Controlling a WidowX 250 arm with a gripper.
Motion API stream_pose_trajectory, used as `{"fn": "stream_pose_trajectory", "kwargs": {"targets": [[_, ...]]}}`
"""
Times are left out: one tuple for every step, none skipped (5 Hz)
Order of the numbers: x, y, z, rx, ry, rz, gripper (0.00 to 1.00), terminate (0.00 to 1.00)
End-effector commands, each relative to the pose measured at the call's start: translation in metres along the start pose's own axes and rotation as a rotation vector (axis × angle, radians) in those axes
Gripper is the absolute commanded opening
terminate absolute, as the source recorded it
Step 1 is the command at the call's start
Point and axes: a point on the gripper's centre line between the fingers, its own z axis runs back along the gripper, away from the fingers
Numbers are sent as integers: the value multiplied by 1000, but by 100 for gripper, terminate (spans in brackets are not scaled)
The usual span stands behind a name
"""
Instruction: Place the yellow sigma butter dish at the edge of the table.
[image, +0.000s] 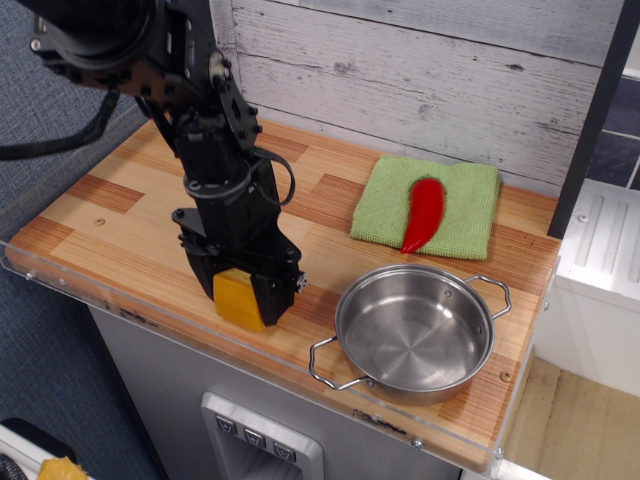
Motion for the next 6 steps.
{"fn": "stream_pose_trajectory", "kwargs": {"targets": [[2,10,9,-15,-37,-37,100,0],[1,11,14,-70,-21,-70,100,0],[1,10,21,-78,5,-92,100,0],[1,12,42,-50,-23,-59,100,0],[9,17,69,-19,-30,-22,100,0],[21,30,87,-1,-53,23,100,0]]}}
